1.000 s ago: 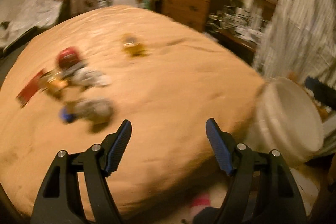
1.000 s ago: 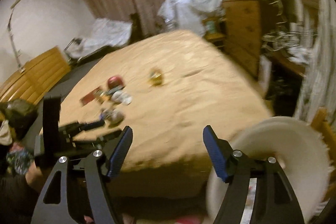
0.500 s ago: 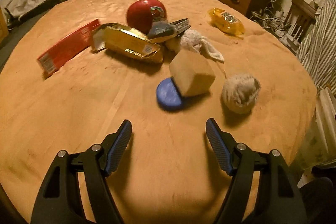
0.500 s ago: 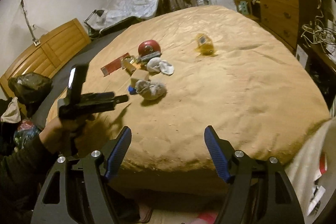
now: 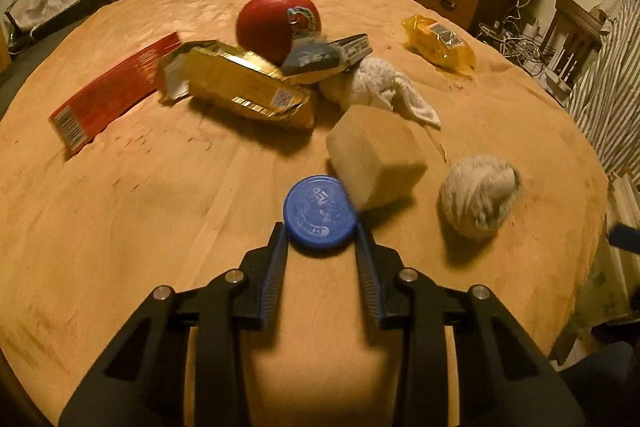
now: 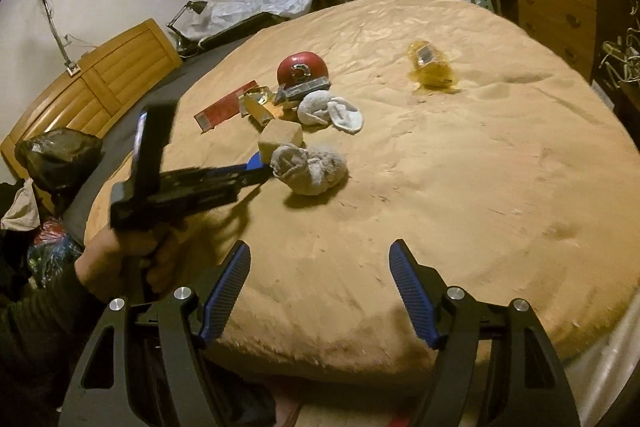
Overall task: Collect trash
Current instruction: 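Grasp the blue bottle cap with the left tool while the right tool grasps the grey fuzzy ball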
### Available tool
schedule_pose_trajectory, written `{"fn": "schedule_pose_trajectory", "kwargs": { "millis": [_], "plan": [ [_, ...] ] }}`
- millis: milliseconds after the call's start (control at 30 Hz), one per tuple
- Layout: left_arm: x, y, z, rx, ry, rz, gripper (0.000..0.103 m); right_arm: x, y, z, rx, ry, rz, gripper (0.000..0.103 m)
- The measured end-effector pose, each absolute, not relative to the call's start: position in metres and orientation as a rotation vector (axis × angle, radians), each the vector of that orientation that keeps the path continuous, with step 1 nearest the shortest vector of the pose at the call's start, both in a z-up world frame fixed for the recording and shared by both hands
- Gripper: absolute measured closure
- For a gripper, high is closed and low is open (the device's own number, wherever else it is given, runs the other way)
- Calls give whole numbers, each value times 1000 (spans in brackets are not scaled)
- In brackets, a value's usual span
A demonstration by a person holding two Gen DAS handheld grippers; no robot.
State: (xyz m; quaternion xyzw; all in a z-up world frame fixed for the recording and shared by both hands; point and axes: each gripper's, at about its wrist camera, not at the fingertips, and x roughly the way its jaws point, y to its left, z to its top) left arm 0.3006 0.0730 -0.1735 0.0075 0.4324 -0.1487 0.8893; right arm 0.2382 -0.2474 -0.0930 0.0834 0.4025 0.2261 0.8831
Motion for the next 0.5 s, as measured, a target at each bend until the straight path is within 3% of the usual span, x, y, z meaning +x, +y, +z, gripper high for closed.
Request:
{"fn": "schedule_pose_trajectory", "kwargs": {
  "millis": [367,500],
  "plan": [
    [259,136,-175,-1,896,-191,69,297,-193,-116,112,854,512,30],
    [261,135,-174,8,896,-193,65,318,-175,-117,17,823,469,25]
  ]
}}
